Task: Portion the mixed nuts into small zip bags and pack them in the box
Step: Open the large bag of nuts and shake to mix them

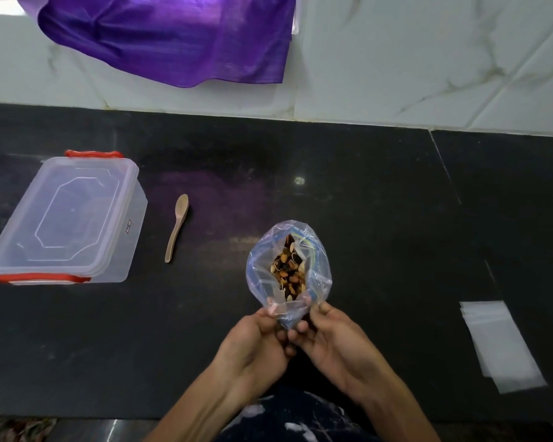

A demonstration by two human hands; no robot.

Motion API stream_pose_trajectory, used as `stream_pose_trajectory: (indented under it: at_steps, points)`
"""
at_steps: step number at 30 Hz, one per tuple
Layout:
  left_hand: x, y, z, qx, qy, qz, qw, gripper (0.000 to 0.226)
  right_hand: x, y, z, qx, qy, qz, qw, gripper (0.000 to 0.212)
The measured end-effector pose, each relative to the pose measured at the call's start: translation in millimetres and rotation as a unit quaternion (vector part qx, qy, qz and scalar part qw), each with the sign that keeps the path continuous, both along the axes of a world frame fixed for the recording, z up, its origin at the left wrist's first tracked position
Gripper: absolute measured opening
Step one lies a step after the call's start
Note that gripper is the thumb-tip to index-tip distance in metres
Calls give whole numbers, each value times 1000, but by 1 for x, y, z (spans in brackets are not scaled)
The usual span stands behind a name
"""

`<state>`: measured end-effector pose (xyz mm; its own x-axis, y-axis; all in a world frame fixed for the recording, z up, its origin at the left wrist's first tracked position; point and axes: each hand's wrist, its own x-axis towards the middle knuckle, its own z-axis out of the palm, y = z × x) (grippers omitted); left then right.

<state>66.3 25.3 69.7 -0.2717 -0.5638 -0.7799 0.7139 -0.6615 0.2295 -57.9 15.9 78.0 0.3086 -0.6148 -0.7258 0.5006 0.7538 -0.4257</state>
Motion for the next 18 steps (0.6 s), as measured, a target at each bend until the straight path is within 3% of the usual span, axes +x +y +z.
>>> stream_pose_trajectory:
  at_steps: [3,6,9,13,17,18]
  points:
    - [1,-2,0,-31,1,-28,999,32,-8,-4,6,-16,31,25,999,45]
    - [-1,1,1,-63,-19,-65,996,34,-8,-9,7,-44,164,80,982,26]
    - [0,-1,9,-90,-34,-108,990,27,-6,-9,2,-68,208,89,972,10]
    - [-5,-4,5,-22,-157,-95,983,23,-6,-2,-3,-129,264,102,950,16]
    - [-4,2,-5,-17,-261,-47,964,48,-8,0,-5,-176,364,163,900,21]
    - [-3,3,-6,-31,-297,-41,954,45,-9,0,-6,-182,375,174,892,24]
